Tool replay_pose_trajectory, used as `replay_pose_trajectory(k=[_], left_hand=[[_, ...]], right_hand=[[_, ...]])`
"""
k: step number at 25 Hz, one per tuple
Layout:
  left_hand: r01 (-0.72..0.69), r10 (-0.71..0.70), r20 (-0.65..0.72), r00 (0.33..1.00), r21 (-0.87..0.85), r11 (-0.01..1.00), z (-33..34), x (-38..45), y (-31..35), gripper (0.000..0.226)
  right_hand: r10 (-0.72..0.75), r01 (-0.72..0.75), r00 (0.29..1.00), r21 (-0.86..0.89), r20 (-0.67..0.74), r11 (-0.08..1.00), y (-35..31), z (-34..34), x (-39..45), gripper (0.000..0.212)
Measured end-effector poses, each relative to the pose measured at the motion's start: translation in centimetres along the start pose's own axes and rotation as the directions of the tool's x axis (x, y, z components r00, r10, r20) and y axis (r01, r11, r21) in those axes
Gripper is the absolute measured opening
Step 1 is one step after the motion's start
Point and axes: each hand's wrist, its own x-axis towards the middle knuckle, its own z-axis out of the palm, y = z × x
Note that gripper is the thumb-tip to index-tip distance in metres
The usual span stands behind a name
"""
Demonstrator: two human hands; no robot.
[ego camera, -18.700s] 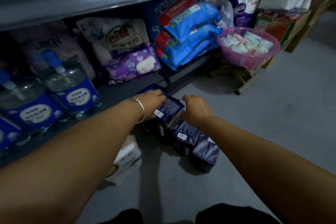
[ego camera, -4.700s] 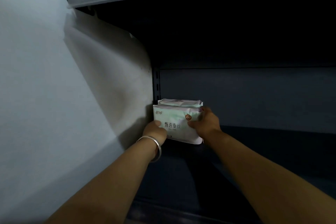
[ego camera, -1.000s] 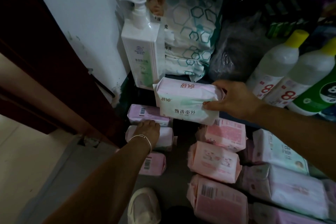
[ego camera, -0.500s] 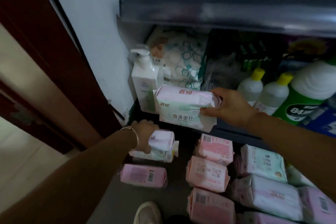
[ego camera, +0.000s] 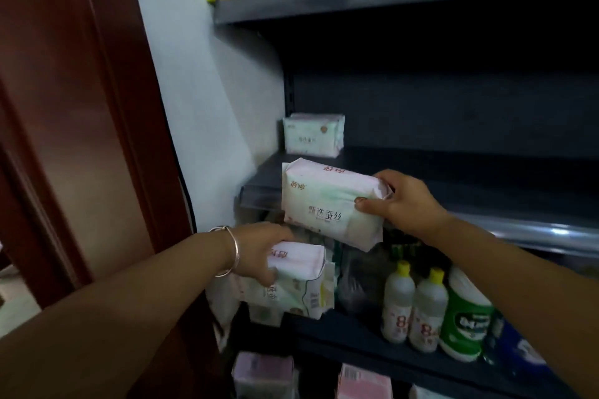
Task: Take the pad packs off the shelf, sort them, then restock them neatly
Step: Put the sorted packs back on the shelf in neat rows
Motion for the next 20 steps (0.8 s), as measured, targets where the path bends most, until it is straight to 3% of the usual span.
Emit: replay_pose_trajectory(k=[8, 16, 20], left_hand=[[0.009, -0.015, -0.147, 0.989, -0.036, 0.999, -10.6, 5.4, -0.2, 0.051], [0.015, -0.013, -0.16, 0.987, 0.01, 1.0, -14.1, 12.2, -4.7, 0.054], [0.014, -0.013, -0.146, 0.989, 0.005, 1.0, -15.0, 15.3, -7.0, 0.055]], right_hand=[[-0.063, 0.064, 0.996, 0.014, -0.061, 0.998, -3.2, -2.7, 9.4, 0.031], [-0.016, 0.014, 0.994, -0.022, -0.11, 1.0, -1.9, 0.4, 18.9, 0.061], [0.03, -0.034, 0.996, -0.047, -0.082, 0.998, -0.1, 3.1, 23.3, 0.063]])
